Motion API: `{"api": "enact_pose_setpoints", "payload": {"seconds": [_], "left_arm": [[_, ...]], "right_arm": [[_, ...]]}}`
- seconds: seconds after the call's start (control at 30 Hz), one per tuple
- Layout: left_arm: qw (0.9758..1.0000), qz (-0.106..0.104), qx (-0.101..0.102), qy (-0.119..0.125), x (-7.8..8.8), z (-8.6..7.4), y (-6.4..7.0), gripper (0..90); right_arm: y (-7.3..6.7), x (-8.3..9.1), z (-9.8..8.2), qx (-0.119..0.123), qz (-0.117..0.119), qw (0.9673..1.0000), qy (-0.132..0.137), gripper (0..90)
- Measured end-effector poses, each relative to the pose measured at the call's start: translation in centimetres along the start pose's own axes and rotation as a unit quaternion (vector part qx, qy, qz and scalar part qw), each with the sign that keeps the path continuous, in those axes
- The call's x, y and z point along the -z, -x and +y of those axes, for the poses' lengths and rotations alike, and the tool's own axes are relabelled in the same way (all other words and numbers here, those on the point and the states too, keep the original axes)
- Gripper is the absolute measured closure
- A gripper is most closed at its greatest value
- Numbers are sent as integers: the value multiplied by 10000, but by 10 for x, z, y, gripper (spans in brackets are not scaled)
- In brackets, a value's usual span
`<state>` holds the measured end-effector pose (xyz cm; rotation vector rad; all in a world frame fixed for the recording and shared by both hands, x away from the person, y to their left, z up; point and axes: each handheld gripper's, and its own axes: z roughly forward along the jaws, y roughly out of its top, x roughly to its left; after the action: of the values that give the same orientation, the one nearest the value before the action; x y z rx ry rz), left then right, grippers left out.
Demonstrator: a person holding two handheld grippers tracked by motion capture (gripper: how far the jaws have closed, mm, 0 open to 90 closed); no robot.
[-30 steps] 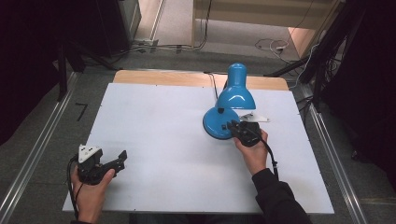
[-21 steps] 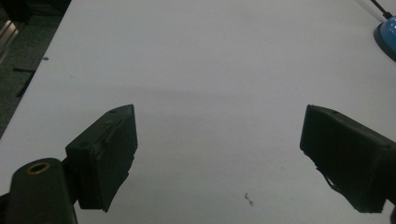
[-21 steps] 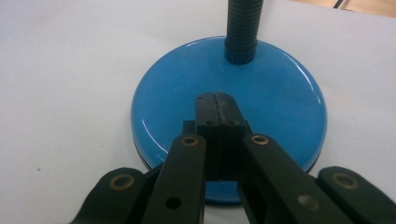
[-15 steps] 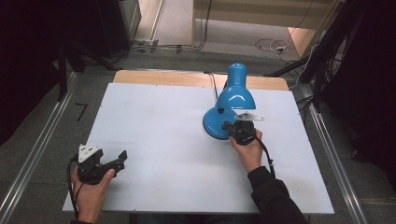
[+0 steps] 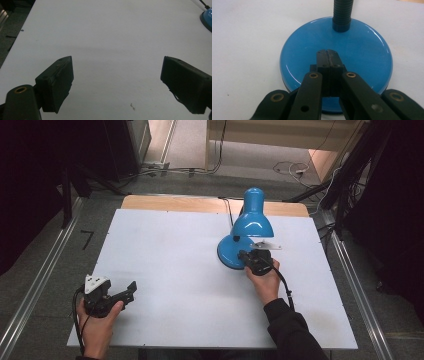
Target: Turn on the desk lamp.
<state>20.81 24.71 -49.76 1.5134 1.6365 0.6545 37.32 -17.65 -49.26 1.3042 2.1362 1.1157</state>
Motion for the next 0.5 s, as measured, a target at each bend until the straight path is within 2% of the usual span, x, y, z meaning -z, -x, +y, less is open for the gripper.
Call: {"api": "enact_pose_setpoints", "payload": {"seconds": [0.5], "left_arm": [[10000, 3, 13, 18, 1, 0, -1, 117]], "right_arm": [[-2, -1, -5, 30, -37, 9999, 117, 876]]}}
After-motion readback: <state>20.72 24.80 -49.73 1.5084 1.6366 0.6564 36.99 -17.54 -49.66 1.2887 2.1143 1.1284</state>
